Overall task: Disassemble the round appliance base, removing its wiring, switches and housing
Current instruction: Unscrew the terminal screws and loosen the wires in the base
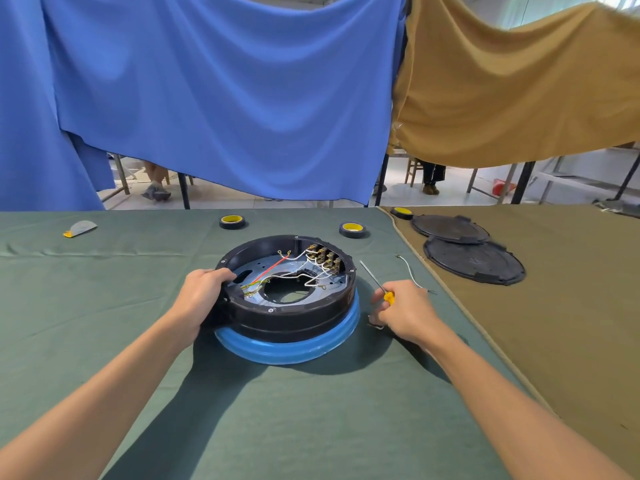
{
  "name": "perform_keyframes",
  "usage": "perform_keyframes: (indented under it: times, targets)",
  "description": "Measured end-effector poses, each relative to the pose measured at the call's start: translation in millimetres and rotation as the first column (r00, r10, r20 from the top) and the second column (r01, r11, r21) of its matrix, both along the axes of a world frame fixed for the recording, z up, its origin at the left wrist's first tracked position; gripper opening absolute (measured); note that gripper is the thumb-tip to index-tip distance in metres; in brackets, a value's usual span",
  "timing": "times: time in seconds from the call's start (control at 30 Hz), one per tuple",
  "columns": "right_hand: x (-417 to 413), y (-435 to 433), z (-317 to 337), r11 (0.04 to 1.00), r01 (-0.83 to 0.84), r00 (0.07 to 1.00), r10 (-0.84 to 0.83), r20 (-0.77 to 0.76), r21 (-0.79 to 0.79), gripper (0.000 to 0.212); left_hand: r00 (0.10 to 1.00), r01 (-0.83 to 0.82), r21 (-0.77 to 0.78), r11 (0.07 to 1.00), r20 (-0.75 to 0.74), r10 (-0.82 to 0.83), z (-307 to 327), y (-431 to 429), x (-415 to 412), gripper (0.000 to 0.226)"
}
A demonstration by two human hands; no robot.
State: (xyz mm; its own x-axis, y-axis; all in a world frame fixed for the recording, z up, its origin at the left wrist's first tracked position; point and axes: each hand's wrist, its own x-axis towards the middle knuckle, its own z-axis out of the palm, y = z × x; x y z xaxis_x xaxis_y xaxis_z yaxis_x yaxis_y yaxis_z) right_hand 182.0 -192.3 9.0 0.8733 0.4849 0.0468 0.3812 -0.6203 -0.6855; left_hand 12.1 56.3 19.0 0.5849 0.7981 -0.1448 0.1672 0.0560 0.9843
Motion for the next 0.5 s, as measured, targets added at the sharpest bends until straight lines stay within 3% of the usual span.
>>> perform_keyframes:
  times: [0.1,0.17,0.23,0.3,0.4,0.47,0.5]
  targets:
    - [8.3,-3.5,-0.8,0.999,0.039,0.999,-0.04,0.024,0.026,0.02,0.996,0.0,0.156,0.988,-0.086,0.013,6.3,2.1,3.7,0.024]
    - [17.4,-4.0,0.2,0.995,0.074,0.997,-0.076,0.031,0.069,0.02,0.977,-0.011,0.394,0.919,-0.192,0.094,13.1,-1.9,7.3,0.042]
    - [30.1,-0.4,1.3,0.988,0.118,0.991,-0.123,0.048,0.103,0.021,0.964,0.029,0.642,0.767,-0.221,0.148,23.2,-15.0,12.1,0.047]
    - [43.8,7.4,2.9,0.983,0.155,0.982,-0.164,0.092,0.099,0.021,0.972,0.135,0.795,0.591,-0.221,0.075,32.9,-34.4,20.1,0.04]
    - [62.9,22.9,3.9,0.979,0.176,0.974,-0.188,0.123,0.101,0.019,0.924,0.378,0.863,0.334,-0.376,-0.072,37.8,-67.6,34.2,0.036]
    - [73.3,32.1,2.6,0.977,0.197,0.969,-0.207,0.138,0.086,0.016,0.871,0.492,0.86,0.134,-0.488,-0.061,35.1,-83.2,43.9,0.038]
    - [78.3,36.1,1.6,0.976,0.206,0.965,-0.215,0.148,0.077,0.014,0.853,0.521,0.848,0.095,-0.518,-0.056,33.3,-87.6,47.9,0.04]
